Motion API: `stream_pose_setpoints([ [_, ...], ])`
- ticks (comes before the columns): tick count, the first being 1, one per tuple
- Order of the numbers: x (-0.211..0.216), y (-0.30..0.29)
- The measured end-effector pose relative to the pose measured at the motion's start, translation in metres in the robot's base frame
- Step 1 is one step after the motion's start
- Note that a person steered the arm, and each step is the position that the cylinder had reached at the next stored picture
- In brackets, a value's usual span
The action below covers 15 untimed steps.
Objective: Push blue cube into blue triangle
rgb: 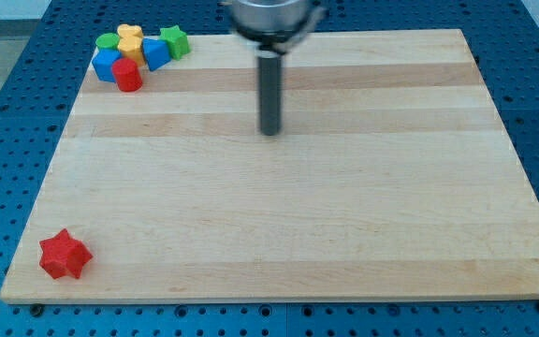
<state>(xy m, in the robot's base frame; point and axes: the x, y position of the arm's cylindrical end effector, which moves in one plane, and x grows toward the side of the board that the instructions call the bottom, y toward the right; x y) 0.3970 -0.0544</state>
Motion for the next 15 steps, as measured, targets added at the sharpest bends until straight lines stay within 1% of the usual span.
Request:
stream_pose_setpoints([
  [1,0.0,-0.1],
  [2,0.0,-0.186],
  [3,-0.004,-0.251],
  [4,-0.058,-0.25],
  [5,-0.124,-0.25],
  [6,-0.133,-0.251],
  [7,-0.156,-0.25],
  [8,-0.163,-0.25],
  [10,-0.197,-0.25],
  [11,-0.19,-0.239],
  [13,-0.131,-0.229],
  [14,-0.101,-0.205],
  [15,-0.097,-0.203],
])
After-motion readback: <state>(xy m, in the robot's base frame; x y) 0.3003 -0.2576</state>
